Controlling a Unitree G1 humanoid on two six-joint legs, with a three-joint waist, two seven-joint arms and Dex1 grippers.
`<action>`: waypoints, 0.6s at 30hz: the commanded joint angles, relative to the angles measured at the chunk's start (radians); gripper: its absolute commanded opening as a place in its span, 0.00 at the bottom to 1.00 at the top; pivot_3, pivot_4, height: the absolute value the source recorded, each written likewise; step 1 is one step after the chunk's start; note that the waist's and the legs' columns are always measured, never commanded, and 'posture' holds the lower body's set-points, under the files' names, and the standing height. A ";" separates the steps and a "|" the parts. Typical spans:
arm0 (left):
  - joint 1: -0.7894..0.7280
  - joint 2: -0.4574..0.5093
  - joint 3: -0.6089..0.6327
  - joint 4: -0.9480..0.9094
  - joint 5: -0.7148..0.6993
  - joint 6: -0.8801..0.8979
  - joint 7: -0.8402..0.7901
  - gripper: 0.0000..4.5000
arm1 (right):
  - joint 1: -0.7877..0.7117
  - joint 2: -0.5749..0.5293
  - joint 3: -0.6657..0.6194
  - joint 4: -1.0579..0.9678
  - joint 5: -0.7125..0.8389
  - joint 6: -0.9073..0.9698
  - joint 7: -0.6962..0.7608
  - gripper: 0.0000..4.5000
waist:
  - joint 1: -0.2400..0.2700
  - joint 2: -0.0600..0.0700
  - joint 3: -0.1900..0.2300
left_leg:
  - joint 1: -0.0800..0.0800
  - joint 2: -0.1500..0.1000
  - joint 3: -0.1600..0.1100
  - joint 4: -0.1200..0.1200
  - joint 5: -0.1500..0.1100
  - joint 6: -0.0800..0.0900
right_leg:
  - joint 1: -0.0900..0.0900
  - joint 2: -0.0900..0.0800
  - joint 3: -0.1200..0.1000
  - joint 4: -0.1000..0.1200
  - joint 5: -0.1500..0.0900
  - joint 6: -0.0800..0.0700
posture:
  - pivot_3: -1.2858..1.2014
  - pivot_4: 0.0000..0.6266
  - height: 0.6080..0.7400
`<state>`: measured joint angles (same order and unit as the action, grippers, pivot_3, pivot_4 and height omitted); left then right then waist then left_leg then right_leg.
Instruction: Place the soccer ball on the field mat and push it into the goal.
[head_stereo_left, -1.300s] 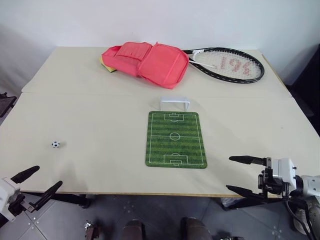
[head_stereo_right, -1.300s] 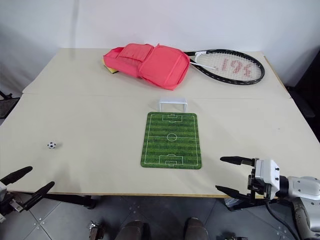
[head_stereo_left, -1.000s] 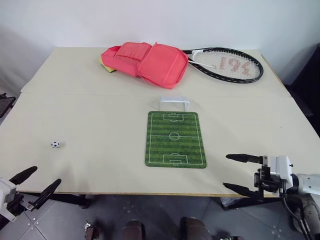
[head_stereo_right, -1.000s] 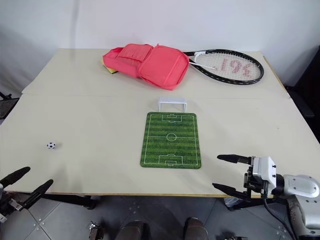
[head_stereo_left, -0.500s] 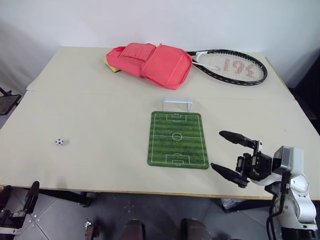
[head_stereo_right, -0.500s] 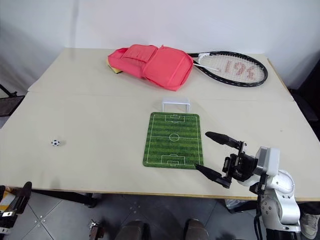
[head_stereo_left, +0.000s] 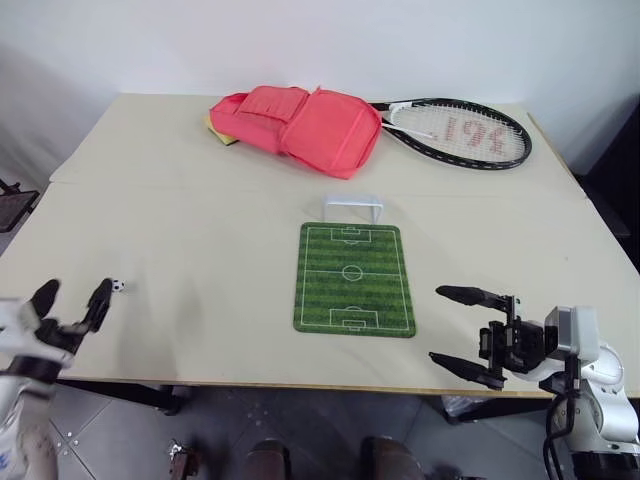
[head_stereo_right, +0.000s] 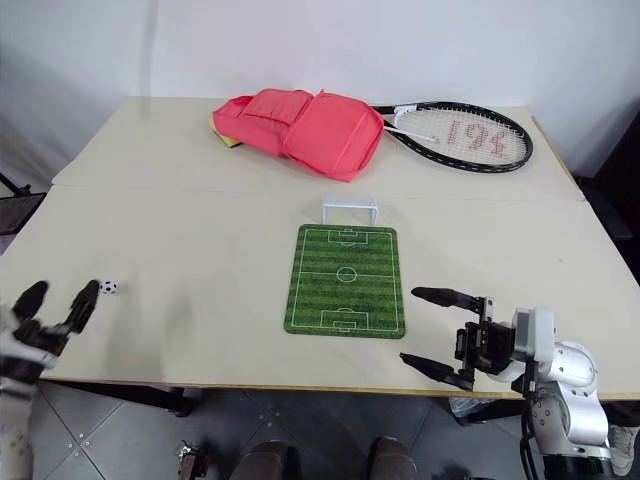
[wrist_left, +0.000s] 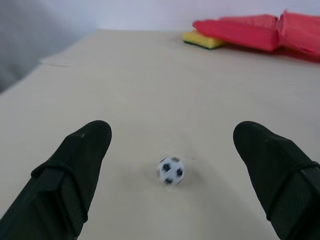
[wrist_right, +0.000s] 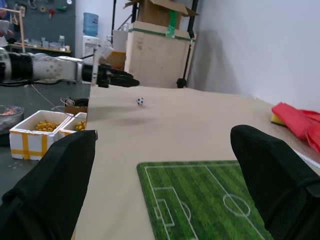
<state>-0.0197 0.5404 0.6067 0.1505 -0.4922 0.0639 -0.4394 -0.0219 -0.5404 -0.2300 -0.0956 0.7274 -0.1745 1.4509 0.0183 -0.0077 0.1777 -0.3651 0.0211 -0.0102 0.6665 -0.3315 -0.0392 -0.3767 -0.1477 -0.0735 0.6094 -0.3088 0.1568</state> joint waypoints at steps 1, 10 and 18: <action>-0.066 0.035 -0.028 0.083 0.039 0.024 0.016 1.00 | 0.007 -0.005 -0.013 -0.008 0.003 -0.012 0.010 1.00 | -0.002 0.000 0.000 | 0.000 0.000 0.000 0.000 0.000 0.000 | 0.000 0.000 0.000 0.000 0.000 0.000 | 0.52 0.24 1.00; -0.116 0.041 -0.059 0.184 0.083 0.028 0.020 0.95 | 0.049 0.004 -0.031 0.002 0.008 -0.031 0.014 1.00 | -0.005 0.000 0.000 | 0.000 0.000 0.000 0.000 0.000 0.000 | 0.000 0.000 0.000 0.000 0.000 0.000 | 0.52 0.24 1.00; -0.077 0.021 -0.068 0.169 0.075 0.037 0.004 0.48 | 0.088 0.015 -0.069 0.091 0.030 -0.110 0.094 1.00 | 0.002 0.000 0.000 | 0.000 0.000 0.000 0.000 0.000 0.000 | 0.000 0.000 0.000 -0.001 0.000 0.000 | 0.52 0.24 1.00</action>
<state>-0.1075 0.5599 0.5308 0.3277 -0.4207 0.1087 -0.4301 0.0604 -0.5313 -0.2678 0.0012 0.7349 -0.2617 1.5150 0.0207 -0.0073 0.1776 -0.3648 0.0211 -0.0099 0.6662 -0.3314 -0.0395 -0.3766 -0.1478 -0.0733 0.6091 -0.3087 0.1569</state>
